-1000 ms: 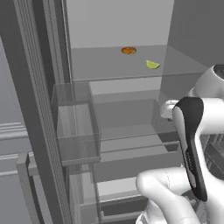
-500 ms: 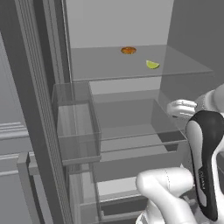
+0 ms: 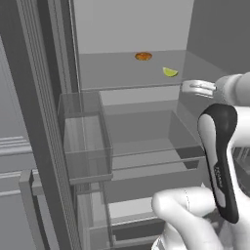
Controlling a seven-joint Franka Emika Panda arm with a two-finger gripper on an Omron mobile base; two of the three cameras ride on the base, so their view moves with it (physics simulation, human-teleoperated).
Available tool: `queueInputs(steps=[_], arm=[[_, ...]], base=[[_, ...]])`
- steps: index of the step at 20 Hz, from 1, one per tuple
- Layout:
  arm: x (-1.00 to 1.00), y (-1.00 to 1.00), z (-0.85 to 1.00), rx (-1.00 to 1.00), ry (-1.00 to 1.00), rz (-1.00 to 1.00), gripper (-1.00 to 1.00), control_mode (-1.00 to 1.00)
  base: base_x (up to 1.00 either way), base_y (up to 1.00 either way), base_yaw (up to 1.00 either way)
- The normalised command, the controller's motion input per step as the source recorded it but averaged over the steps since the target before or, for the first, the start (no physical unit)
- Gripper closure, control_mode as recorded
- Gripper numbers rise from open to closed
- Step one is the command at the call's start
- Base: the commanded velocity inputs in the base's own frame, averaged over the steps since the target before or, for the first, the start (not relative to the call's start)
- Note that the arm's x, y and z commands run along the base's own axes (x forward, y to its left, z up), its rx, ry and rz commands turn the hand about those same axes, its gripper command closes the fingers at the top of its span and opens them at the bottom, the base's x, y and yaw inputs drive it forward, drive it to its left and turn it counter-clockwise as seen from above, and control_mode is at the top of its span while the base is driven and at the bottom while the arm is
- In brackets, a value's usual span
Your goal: Grab a lemon wedge from the fridge and one ice cube from the ice bowl, and put them in the glass of lemonade.
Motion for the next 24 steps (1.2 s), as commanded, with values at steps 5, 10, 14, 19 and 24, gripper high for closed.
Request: queueInputs(steps=[5, 10, 14, 19, 24], arm=[[1.0, -0.09, 0.27, -0.17, 0.17, 0.0, -1.0, -1.0], [1.0, -0.26, 0.01, 0.0, 0.27, 0.06, -1.0, -1.0], [1.0, -0.01, 0.0, -0.13, 0.4, 0.37, -1.0, -1.0], [0.9, -0.01, 0.0, -0.13, 0.12, 0.3, -1.0, -1.0], [0.95, -0.03, -0.21, -0.02, 0.0, 0.06, -1.0, -1.0]], base=[[0.0, 0.0, 0.0], [0.0, 0.0, 0.0], [0.0, 0.0, 0.0], [0.0, 0.0, 0.0], [0.0, 0.0, 0.0]])
